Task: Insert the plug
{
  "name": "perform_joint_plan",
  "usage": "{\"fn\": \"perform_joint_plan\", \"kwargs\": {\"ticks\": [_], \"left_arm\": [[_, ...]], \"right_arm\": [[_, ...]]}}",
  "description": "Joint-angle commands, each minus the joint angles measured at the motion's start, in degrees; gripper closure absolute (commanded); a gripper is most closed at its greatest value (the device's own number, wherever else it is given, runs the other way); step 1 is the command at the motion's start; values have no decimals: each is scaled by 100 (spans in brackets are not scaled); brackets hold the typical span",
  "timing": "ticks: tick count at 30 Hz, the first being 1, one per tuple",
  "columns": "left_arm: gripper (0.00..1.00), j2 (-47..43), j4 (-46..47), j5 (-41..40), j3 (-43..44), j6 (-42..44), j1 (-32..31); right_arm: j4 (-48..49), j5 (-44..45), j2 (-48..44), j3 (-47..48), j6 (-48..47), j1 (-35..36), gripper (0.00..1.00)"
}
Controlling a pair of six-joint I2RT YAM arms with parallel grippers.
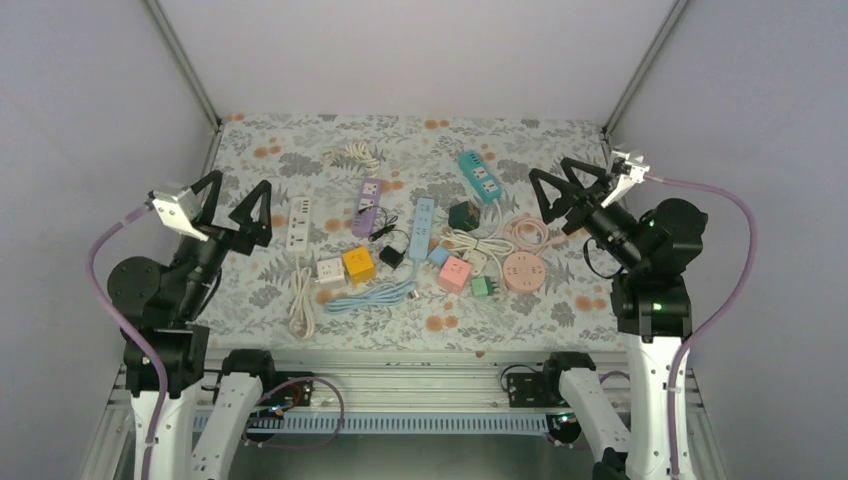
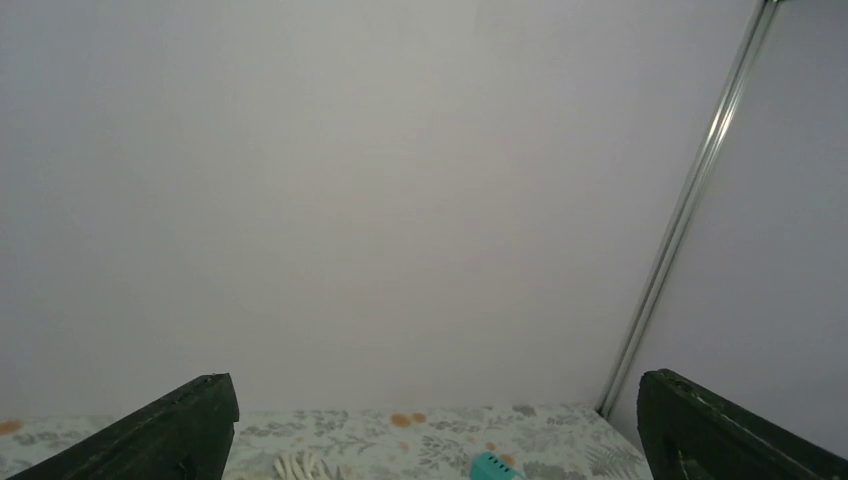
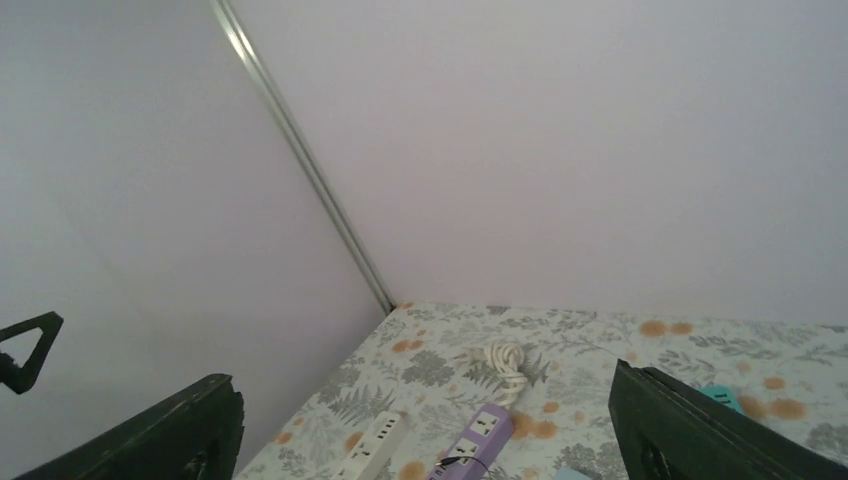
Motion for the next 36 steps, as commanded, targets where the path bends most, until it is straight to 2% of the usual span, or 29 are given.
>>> {"fn": "perform_joint_plan", "kwargs": {"ticks": [1,5,10,13,16,19,23,28,32,36], "left_arm": [[0,221,-76,-58,-82,-281,36],[0,250,-100,-269,-286,-486,39],[0,161,267,191,-774,-862,41],[0,141,733,938,-1103,-839,44],[0,136,1346,1604,-1473,-1004,44],[0,179,1633,1915,-1743,-1092,36],[0,452,1520,2012,-1765,-1113,-1],[0,833,1045,1799,-1781,-1085,-118],[0,1046,684,1403,-1805,-1067,-267],[0,1137,15,497,-1535,-1068,-290]], "right_arm": [[270,522,-84,-281,347,-67,4],[502,600,-128,-572,660,-74,3],[662,-158,192,-809,729,-81,4],[1013,-593,262,-1113,839,-55,4],[998,-502,387,-1267,854,160,5],[778,-13,646,-1300,718,757,5],[487,1178,1190,-1321,647,2107,5],[-23,3091,2130,-1166,836,3545,8],[-133,3960,3095,-953,959,4562,8],[-249,4247,4484,-195,1100,5255,9]]}}
